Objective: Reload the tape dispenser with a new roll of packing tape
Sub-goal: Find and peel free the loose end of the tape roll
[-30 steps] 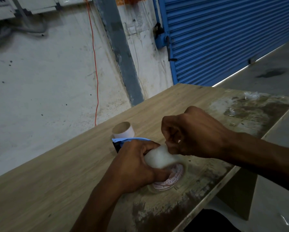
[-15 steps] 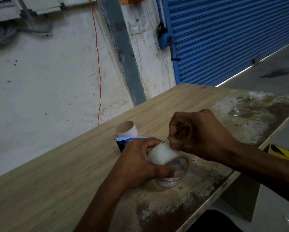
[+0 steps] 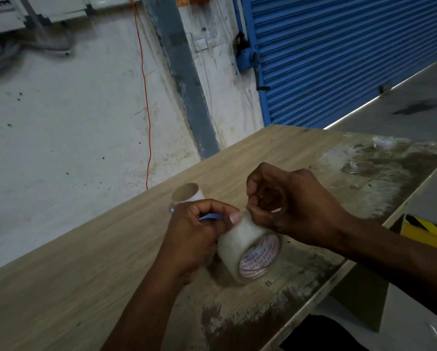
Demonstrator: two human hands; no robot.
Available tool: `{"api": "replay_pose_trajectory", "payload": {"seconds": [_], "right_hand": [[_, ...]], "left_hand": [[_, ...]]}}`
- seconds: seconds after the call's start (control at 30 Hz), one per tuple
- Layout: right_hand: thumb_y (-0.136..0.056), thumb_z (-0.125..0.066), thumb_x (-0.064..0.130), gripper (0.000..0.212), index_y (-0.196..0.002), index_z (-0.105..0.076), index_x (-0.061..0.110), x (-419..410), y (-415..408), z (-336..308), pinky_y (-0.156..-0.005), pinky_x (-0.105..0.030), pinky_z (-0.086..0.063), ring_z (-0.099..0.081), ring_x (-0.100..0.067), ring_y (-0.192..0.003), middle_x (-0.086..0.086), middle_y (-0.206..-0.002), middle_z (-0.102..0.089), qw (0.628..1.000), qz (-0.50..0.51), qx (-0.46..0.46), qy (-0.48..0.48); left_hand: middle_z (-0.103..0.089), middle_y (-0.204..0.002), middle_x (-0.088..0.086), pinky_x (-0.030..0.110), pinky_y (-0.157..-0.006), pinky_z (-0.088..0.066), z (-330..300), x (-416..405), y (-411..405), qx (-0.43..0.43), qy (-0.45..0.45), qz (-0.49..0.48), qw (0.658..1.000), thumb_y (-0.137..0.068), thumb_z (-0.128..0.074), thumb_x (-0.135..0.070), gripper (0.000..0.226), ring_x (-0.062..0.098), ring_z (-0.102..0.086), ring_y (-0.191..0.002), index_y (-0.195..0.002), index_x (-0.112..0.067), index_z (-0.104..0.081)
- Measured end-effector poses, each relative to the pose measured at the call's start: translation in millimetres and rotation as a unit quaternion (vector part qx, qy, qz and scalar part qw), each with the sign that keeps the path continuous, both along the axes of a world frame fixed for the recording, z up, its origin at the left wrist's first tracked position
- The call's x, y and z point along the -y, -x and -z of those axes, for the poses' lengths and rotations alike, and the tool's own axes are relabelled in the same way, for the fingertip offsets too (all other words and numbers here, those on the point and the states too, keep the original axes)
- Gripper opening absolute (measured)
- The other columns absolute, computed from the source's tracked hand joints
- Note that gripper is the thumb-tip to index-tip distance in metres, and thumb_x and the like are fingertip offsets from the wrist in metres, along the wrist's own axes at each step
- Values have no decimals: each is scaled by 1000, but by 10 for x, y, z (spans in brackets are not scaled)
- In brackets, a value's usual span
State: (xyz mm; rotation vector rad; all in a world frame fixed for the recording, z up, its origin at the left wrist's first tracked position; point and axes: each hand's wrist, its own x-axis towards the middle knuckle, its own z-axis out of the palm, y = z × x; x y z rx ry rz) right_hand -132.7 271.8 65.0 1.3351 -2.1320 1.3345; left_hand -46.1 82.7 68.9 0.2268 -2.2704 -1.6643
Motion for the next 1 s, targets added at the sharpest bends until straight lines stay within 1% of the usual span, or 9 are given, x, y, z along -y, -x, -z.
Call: {"api": "replay_pose_trajectory", "payload": {"seconds": [0.17,0.27,0.4,0.47,0.53,0.67,0.83,0.93,1.0], "right_hand": [[-84,-77,6,35,-100,-49,19,-3,-23,30,-62,-34,-61,-72,-14,-76,4,-83,-70,999,-23,-19,33],[-84,-77,6,37,-100,-47,20,21,-56,39,-63,-33,-61,-72,-13,-81,6,-85,-70,999,-17,-6,37],[-78,-86,38,62,-126,-46,36,56,-130,108,-88,-34,-59,-65,-2,-110,13,-110,-69,993,-9,117,14],[-64,-89,58,90,-138,-39,48,80,-201,182,-95,-28,-55,-60,4,-117,17,-124,-65,980,-10,199,-9],[-57,-92,58,98,-140,-41,47,91,-208,235,-91,-23,-57,-65,6,-108,19,-116,-70,972,-12,233,-15],[-57,-98,40,92,-136,-50,40,81,-97,193,-82,-20,-59,-70,3,-98,14,-105,-75,966,-30,257,-31],[-58,-98,40,80,-128,-61,34,116,-36,190,-89,-30,-61,-71,-2,-100,9,-108,-75,962,-39,266,-42],[-58,-98,42,74,-123,-66,30,143,22,235,-91,-39,-61,-72,-7,-102,6,-111,-75,959,-50,279,-29],[-57,-98,45,83,-130,-61,36,150,12,243,-92,-31,-60,-70,-3,-105,9,-116,-72,958,-47,279,-40]], "left_hand": [[-80,-84,-1,38,-76,-63,-36,-58,-43,-33,77,-21,996,-79,-86,-15,7,18,-77,-82,-84,-17,-82],[-77,-76,-12,15,-63,-54,-22,-79,-50,-81,223,-60,970,-85,-83,-17,9,2,-72,-71,-78,-23,-81],[-70,-81,-17,6,-65,-46,29,-79,-35,-87,335,-103,932,-90,-75,-12,18,-3,-66,-76,-81,-27,-72],[-69,-81,-18,7,-75,-45,18,-49,-39,-62,322,-92,940,-93,-72,-15,19,-5,-65,-81,-80,-29,-70],[-73,-83,-12,17,-78,-53,-17,7,-39,0,246,-50,968,-97,-69,-21,15,1,-68,-85,-83,-26,-72],[-72,-102,28,58,-97,-55,-100,92,-71,125,28,54,990,-101,-62,-22,22,43,-71,-97,-100,-4,-75],[-64,-101,21,58,-104,-50,-255,80,-130,126,-106,60,984,-96,-53,-3,15,31,-61,-98,-89,6,-63],[-71,-85,7,44,-89,-59,-254,94,-119,92,-41,68,993,-98,-59,-9,21,18,-68,-83,-80,0,-67],[-73,-77,3,33,-78,-61,-256,100,-101,38,11,42,998,-98,-62,-18,26,12,-70,-74,-79,-4,-72]]}}
